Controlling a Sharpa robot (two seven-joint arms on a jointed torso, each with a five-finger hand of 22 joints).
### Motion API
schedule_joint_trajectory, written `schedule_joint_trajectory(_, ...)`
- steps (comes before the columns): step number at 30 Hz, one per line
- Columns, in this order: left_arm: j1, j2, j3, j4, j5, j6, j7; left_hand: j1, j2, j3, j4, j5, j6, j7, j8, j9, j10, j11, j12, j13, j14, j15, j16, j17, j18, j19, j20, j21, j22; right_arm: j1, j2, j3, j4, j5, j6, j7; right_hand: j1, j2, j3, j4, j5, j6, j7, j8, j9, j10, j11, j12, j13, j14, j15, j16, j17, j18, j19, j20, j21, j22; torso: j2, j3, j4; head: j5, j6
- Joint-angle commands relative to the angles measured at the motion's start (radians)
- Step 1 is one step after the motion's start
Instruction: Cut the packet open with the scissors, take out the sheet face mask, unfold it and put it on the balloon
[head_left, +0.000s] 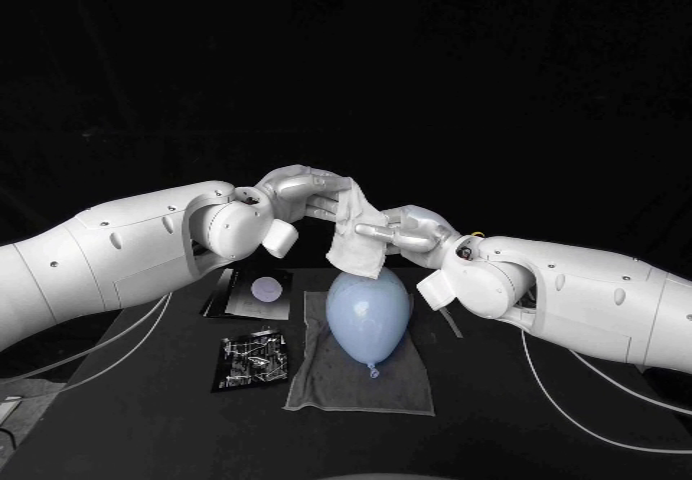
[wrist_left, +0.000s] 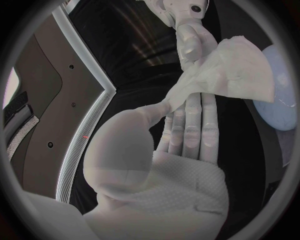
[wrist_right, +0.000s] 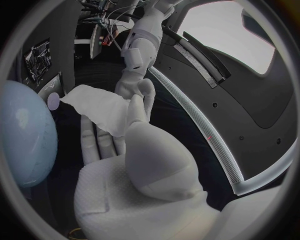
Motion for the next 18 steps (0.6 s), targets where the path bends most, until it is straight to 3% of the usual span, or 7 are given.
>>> schedule_joint_trajectory(1,0.001,0.003,0.001,-0.002,-0.007,-0.041,0.011,0.012,-0.003,-0.005,0.009,0.003,0.001,-0.001,0.003,0.168,-0.006,-0.002,-0.005,0.0,-0.013,0.002,-0.007,-0.002,0.011,-0.01,0.003,-0.008,-0.001,0.001,-0.001,0.001,0.003,0.015,0.034,0.012,0.031,0.028,0.0,-0.01,0.001,0.011,0.002,-0.008,-0.002,0.013,0.001,-0.011,-0.001,0.015,0.0,0.001,0.001,0.018,0.011,-0.001,0.006,-0.003,0.001,0.0001,-0.0003,-0.001,-0.001)
schedule_joint_trajectory(18,0.001,0.015,-0.001,-0.005,-0.007,0.002,0.008,0.014,-0.005,-0.009,0.013,0.003,0.001,-0.001,0.003,0.168,-0.006,-0.002,-0.005,0.0,-0.019,0.004,-0.009,-0.002,0.011,-0.015,0.006,-0.011,-0.002,0.003,0.001,0.001,0.0,0.017,-0.009,0.002,0.038,0.036,-0.04,-0.004,0.0,0.016,0.015,-0.023,-0.011,0.026,0.009,-0.043,-0.001,0.032,0.001,-0.011,0.0,0.017,0.026,-0.001,0.003,-0.012,0.0,-0.0003,-0.0012,-0.002,-0.004)
